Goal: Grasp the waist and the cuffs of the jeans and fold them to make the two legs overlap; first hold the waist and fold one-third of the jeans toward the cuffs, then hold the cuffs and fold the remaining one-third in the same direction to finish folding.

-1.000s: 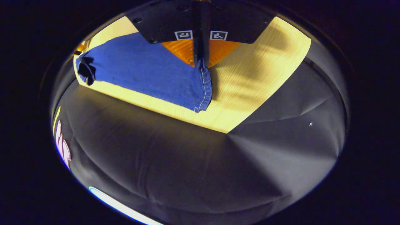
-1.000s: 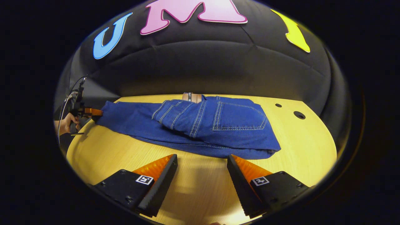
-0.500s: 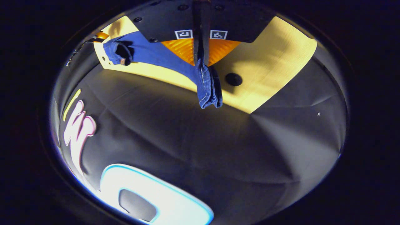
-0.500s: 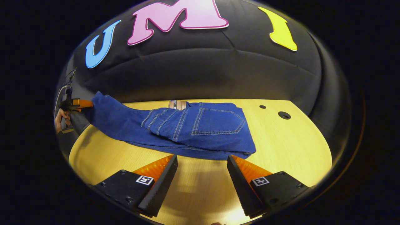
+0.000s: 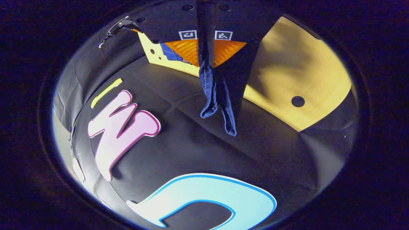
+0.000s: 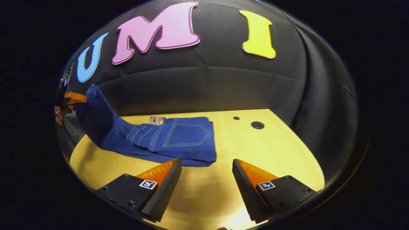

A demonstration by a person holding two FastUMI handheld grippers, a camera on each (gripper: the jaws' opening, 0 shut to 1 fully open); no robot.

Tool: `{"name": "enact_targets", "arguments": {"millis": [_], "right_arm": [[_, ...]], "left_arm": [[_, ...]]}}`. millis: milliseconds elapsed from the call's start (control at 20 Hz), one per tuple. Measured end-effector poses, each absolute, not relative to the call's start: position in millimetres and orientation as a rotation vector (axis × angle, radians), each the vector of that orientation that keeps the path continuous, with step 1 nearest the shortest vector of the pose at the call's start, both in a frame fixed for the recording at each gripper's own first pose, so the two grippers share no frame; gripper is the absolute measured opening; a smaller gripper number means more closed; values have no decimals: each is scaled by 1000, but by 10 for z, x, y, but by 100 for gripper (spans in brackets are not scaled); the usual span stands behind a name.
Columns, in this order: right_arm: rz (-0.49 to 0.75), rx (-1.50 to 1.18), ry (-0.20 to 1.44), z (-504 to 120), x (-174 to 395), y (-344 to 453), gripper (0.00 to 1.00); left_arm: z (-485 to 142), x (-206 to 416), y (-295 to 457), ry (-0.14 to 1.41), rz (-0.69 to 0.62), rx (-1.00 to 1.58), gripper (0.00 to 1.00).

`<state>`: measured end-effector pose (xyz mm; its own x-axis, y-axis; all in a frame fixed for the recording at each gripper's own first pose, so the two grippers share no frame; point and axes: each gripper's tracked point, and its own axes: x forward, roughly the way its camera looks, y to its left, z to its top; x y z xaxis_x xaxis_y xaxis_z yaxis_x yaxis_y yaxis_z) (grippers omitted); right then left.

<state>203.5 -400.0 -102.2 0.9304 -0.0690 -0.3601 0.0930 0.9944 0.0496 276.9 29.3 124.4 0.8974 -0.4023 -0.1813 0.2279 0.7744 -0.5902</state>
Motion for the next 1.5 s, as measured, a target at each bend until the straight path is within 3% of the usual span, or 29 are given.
{"name": "enact_targets", "arguments": {"millis": [250,500,750,1000,1150,1250,1500], "right_arm": [[-180,104,343,-933,1767,-4538,98],[-263,146,358,-1017,1446,-4966,97],[-307,179,369,-1075,1206,-5155,97],[-309,211,362,-1038,1071,-5188,97],[-305,211,341,-964,1043,-5192,97],[-299,216,338,-899,1012,-5168,97],[-283,229,308,-656,918,-5079,96]], "left_arm": [[1495,2756,-1000,353,-541,-599,6],[1291,2894,-2105,434,-632,-532,6],[836,2952,-2886,521,-637,-392,6],[804,2889,-2906,592,-528,-225,8],[927,2834,-2824,601,-513,-177,25],[964,2687,-2829,585,-509,-170,78],[1477,2264,-2375,457,-499,-219,93]]}}
